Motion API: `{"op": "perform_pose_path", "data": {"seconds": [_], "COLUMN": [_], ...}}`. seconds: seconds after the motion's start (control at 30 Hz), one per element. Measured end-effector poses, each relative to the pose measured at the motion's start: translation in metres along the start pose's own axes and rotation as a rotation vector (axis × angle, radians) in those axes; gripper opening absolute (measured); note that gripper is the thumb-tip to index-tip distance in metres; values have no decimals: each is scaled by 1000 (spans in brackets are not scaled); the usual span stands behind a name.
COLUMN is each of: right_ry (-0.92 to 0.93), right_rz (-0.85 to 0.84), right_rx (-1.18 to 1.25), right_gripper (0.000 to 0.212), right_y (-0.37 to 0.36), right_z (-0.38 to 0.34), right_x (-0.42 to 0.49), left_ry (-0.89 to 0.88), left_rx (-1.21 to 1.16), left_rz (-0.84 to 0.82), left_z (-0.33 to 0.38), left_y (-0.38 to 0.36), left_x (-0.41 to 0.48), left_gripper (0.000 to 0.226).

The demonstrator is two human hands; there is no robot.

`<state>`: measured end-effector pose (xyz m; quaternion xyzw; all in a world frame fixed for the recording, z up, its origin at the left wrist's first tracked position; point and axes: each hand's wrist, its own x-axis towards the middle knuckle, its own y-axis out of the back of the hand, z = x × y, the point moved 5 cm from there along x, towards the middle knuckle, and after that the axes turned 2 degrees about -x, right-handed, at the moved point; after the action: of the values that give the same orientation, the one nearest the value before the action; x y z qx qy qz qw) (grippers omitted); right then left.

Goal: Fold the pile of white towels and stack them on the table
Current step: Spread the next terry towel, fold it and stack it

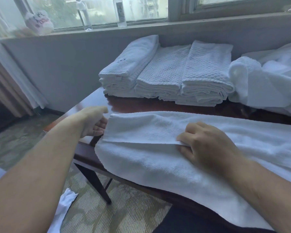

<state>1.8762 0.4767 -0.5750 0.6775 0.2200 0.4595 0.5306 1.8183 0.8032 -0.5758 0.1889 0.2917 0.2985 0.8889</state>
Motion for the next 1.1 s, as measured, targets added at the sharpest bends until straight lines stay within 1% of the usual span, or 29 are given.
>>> {"op": "perform_pose_path", "data": {"seconds": [0.03,0.07,0.13,0.2,0.27,0.33,0.37,0.43,0.47,0.53,0.57,0.63,0.7,0.77,0.8,0.87,0.9,0.97,1.03,1.1], "right_ry": [18,22,33,52,63,55,57,87,107,141,154,172,174,154,128,66,56,89,134,121], "right_rz": [25,44,80,101,120,125,129,158,183,233,248,254,240,220,211,204,208,231,255,257], "right_rx": [23,47,69,66,74,97,104,103,98,84,84,92,96,69,52,27,23,22,16,6], "right_gripper": [25,21,16,16,15,12,11,8,7,9,9,6,8,13,17,23,19,6,6,10], "right_y": [0,1,3,4,2,1,1,0,1,2,3,4,4,4,4,4,5,6,9,9], "right_z": [-4,-5,-1,1,0,1,2,3,2,2,1,2,2,2,3,4,4,2,0,0], "right_x": [-2,-3,-4,-5,-7,-7,-7,-8,-9,-11,-11,-12,-11,-11,-11,-13,-14,-18,-20,-20], "left_ry": [-1,-20,-85,-144,-149,-154,-187,-277,-324,-401,-413,-398,-399,-453,-498,-572,-598,-644,-677,-694], "left_rx": [31,51,38,35,10,1,-3,-44,-48,24,57,81,132,210,249,296,306,286,246,223], "left_rz": [-18,-43,-51,29,79,24,-10,-25,0,53,38,-70,-165,-195,-174,-79,-28,44,87,130], "left_z": [1,4,13,23,28,29,30,33,35,39,40,36,33,31,31,32,32,34,38,43], "left_y": [-3,-8,-16,-18,-19,-24,-28,-32,-30,-28,-29,-35,-41,-43,-43,-42,-42,-40,-36,-33], "left_x": [1,2,4,6,8,10,12,12,13,14,15,14,11,9,9,12,14,19,23,25], "left_gripper": [40,41,35,26,21,21,23,40,45,50,52,61,69,78,81,79,75,64,55,48]}}
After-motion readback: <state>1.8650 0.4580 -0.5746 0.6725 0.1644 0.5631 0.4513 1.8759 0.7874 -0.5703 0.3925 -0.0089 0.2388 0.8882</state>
